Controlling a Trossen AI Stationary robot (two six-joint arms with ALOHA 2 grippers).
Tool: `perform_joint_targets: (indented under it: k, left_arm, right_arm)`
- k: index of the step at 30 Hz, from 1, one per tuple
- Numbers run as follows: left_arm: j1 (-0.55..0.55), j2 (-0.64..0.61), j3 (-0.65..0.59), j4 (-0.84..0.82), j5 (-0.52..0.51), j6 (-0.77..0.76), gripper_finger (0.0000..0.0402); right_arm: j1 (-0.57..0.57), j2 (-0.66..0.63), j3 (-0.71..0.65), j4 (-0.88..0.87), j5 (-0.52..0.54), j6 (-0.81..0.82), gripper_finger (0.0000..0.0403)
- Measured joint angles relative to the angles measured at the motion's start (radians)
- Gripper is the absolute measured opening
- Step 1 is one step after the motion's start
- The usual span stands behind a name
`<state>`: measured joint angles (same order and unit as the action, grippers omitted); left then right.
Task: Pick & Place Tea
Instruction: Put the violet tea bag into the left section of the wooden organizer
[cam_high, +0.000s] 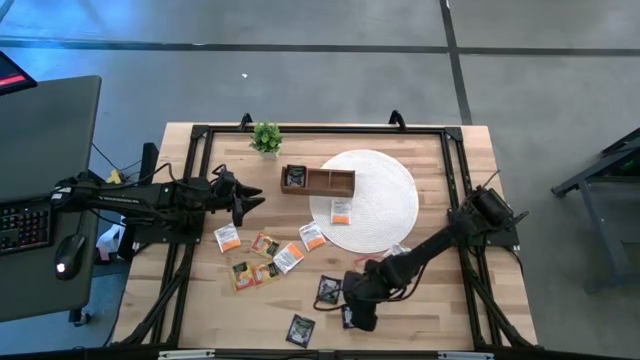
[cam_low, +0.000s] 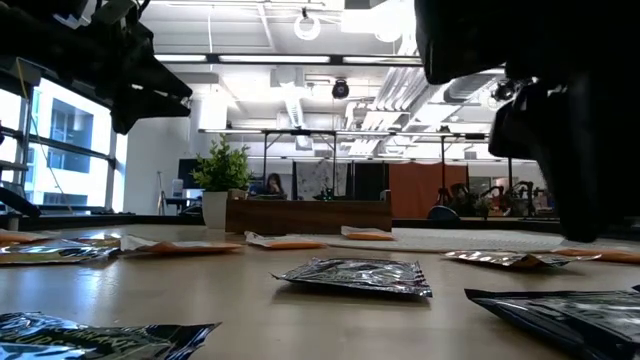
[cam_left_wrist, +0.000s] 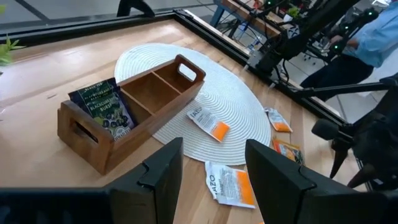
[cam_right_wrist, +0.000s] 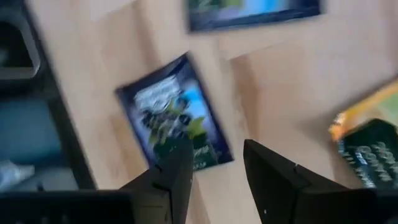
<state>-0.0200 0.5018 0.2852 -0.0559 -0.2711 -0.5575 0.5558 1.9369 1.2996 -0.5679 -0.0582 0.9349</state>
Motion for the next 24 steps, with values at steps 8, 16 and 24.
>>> perform_joint_targets:
  k: [8, 16, 24]
  left_arm:
    - [0.000, 0.000, 0.000, -0.006, 0.000, 0.003, 0.0172]
    - [0.000, 0.000, 0.000, -0.006, 0.001, 0.012, 0.0172]
    - [0.000, 0.000, 0.000, -0.006, 0.002, 0.014, 0.0172]
  right_arm:
    - [0.037, -0.003, -0.115, 0.135, 0.040, 0.222, 0.0138]
    - [0.043, -0.012, -0.253, 0.374, 0.084, 0.231, 0.0111]
    - [0.040, -0.003, -0.331, 0.598, 0.031, 0.101, 0.0014]
